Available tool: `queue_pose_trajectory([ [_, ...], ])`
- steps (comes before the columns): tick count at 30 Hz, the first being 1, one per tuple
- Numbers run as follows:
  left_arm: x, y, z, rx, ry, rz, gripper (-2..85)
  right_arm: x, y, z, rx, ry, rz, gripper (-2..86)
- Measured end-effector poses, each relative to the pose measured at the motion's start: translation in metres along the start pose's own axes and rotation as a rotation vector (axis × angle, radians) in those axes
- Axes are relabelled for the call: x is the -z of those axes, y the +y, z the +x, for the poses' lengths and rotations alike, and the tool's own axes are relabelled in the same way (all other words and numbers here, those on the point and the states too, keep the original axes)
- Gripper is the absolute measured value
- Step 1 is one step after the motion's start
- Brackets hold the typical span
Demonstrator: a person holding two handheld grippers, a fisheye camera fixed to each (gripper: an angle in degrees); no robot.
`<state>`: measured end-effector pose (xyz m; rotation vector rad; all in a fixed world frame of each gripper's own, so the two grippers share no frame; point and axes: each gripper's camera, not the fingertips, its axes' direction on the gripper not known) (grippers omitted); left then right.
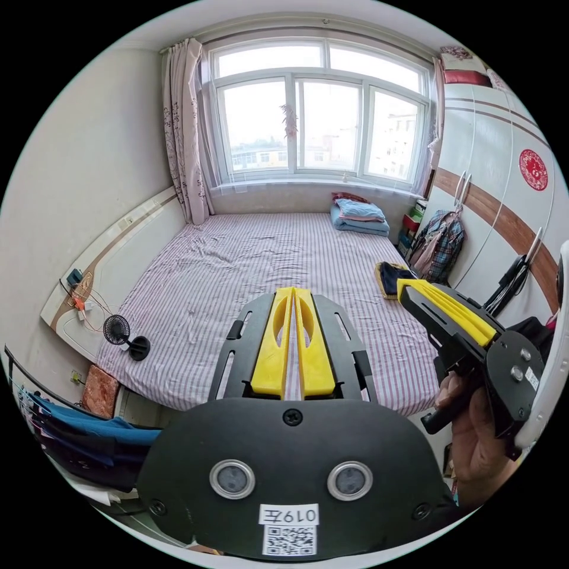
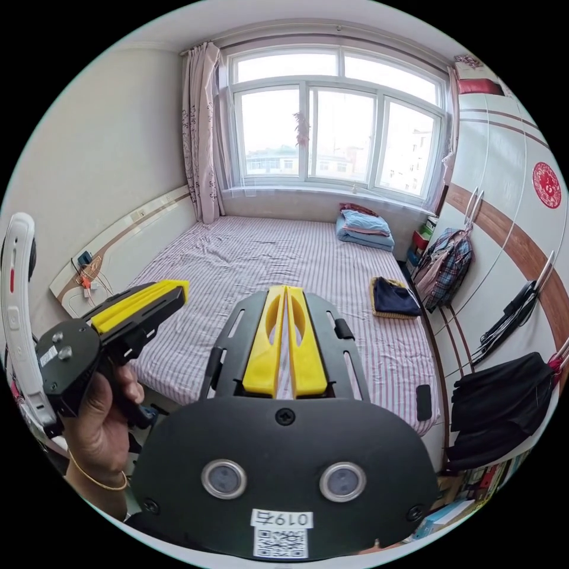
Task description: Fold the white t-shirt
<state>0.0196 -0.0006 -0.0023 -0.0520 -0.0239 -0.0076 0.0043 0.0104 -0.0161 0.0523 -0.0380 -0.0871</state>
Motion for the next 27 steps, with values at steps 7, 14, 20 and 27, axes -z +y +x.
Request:
queue_pose_trajectory([
  [7, 0.0026, 0.0002, 0.0032, -0.009, 0.000, 0.000, 0.9, -0.0030, -0.0035, -0.0021, -0.001, 0.024, -0.043, -1.0],
  [14, 0.0046, 0.0005, 0.0033, -0.011, 0.002, -0.013, 0.8, -0.0075, -0.0062, -0.0074, 0.028, 0.058, -0.108, -1.0],
  [20, 0.0061, 0.0016, 0.0008, 0.003, 0.017, -0.023, 0.9, -0.0069, -0.0065, -0.0067, 0.023, 0.053, -0.127, -0.9],
  [27, 0.0101, 0.0026, 0.0012, 0.003, 0.006, -0.029, 0.9, -0.0023, -0.0072, -0.0058, 0.021, 0.063, -0.123, -1.0],
])
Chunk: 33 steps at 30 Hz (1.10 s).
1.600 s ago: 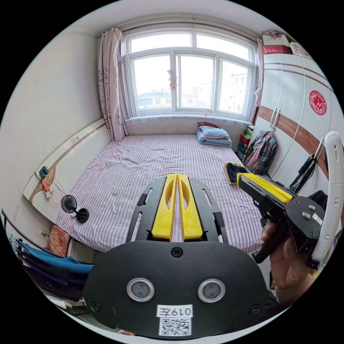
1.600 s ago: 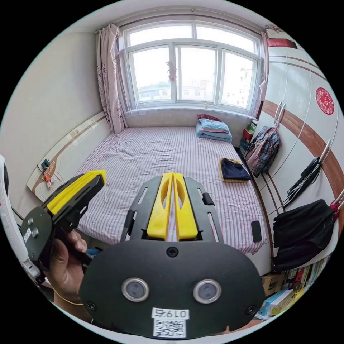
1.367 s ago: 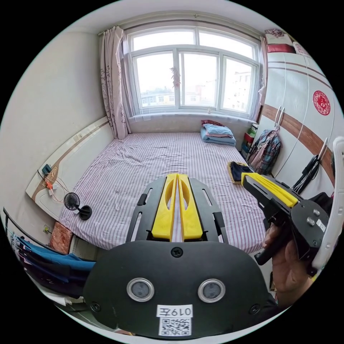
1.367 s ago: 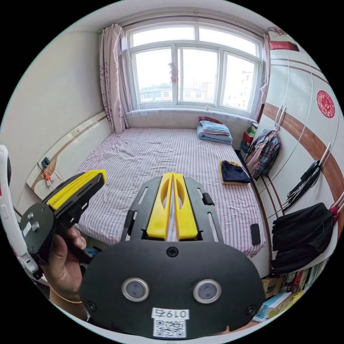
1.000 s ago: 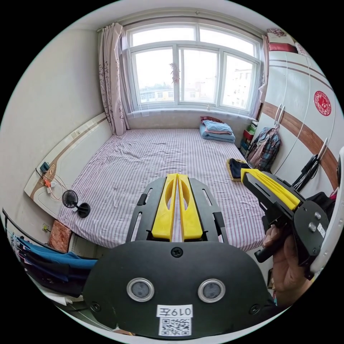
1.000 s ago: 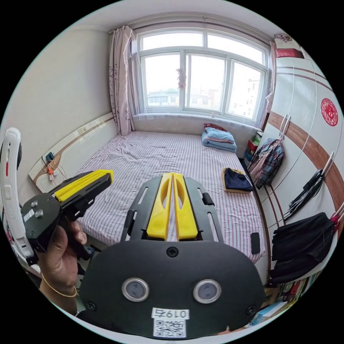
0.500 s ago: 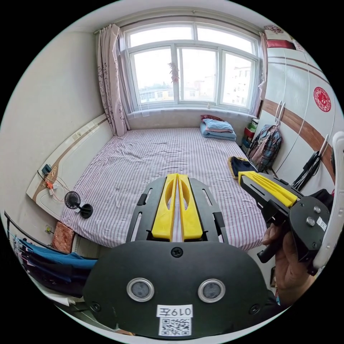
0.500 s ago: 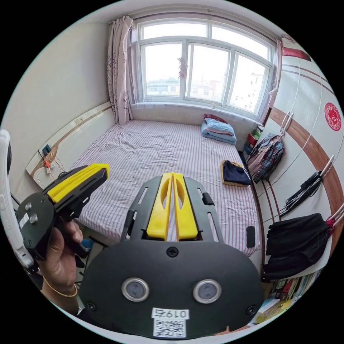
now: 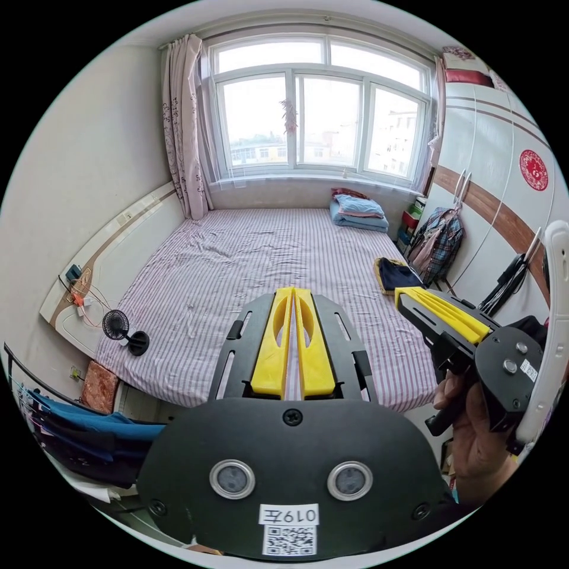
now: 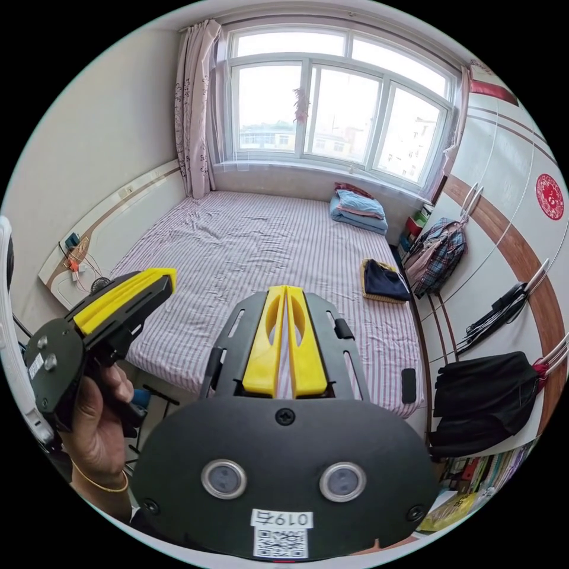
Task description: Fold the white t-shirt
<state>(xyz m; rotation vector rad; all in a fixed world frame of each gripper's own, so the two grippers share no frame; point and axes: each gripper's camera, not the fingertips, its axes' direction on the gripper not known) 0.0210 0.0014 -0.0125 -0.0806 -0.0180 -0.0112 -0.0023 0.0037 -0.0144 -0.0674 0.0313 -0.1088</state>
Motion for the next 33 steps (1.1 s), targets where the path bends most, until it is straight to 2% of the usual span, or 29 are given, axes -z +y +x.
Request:
queue_pose_trajectory([
  [9, 0.004, 0.001, 0.001, 0.003, -0.012, -0.007, 0.9, 0.003, 0.000, 0.000, 0.011, 0.016, -0.024, -1.0],
  [19, 0.008, 0.001, 0.000, 0.023, -0.047, -0.024, 0.9, 0.009, 0.004, 0.000, 0.120, -0.034, 0.028, -1.0],
  [26, 0.012, 0.007, 0.007, 0.019, -0.105, -0.016, 1.0, 0.007, 0.016, 0.011, 0.241, -0.241, 0.074, -1.0],
  [33, 0.005, 0.006, 0.009, 0.034, -0.075, -0.066, 1.0, 0.000, 0.015, 0.019, 0.264, -0.206, 0.047, -1.0],
])
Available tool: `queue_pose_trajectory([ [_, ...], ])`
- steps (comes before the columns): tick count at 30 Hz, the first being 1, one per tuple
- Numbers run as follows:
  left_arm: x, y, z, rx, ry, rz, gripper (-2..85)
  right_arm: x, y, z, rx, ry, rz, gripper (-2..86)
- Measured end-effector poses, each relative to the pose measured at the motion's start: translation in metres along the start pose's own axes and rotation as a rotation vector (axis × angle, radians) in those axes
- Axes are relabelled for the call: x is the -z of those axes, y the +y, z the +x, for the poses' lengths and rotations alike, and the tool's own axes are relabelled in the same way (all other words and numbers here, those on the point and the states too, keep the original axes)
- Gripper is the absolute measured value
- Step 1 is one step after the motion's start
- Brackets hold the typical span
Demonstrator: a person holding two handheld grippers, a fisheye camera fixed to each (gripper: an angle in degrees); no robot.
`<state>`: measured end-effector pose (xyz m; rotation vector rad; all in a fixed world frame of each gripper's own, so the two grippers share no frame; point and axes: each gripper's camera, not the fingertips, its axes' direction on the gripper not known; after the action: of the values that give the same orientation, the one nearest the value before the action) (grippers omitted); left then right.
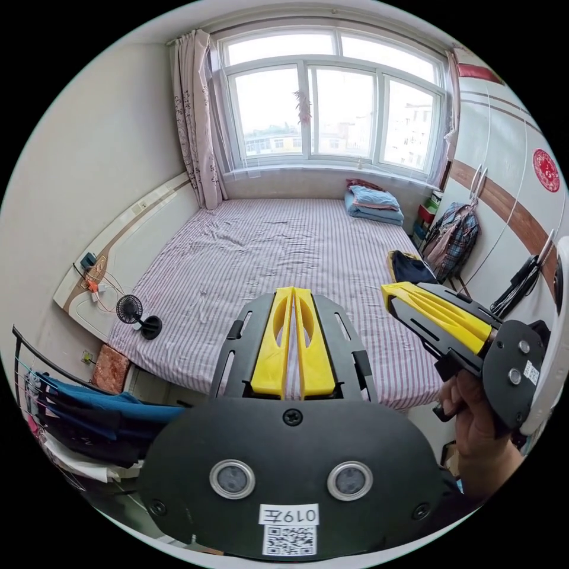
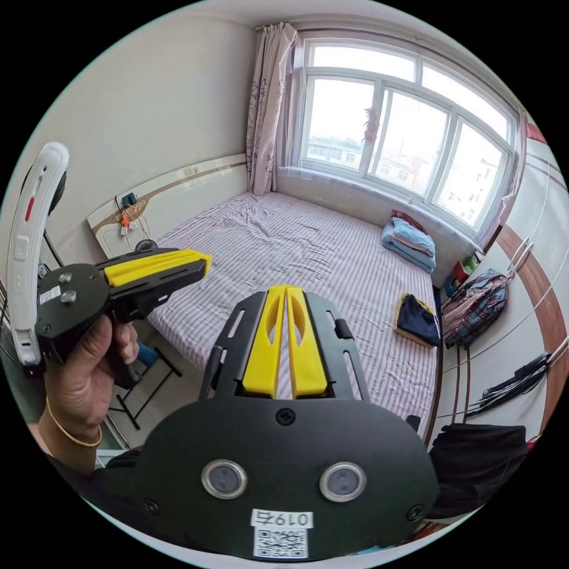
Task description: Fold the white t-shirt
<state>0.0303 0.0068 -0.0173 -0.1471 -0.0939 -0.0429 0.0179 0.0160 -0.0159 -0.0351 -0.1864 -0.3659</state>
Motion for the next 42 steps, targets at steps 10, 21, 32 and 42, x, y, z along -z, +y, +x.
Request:
queue_pose_trajectory([
  [10, -0.004, -0.004, 0.002, 0.021, 0.027, -0.020, 0.8, -0.005, 0.005, 0.022, -0.027, -0.072, -0.002, -1.0],
  [21, -0.005, -0.010, 0.007, 0.026, -0.040, -0.008, 0.8, -0.007, 0.005, 0.034, -0.010, -0.074, 0.002, -1.0],
  [32, -0.009, -0.015, 0.000, 0.036, -0.013, -0.014, 0.6, -0.008, 0.008, 0.041, -0.001, -0.082, 0.001, -1.0],
  [42, -0.014, -0.021, -0.002, 0.032, 0.001, -0.024, 0.7, -0.011, 0.012, 0.046, -0.006, -0.082, -0.004, -1.0],
])
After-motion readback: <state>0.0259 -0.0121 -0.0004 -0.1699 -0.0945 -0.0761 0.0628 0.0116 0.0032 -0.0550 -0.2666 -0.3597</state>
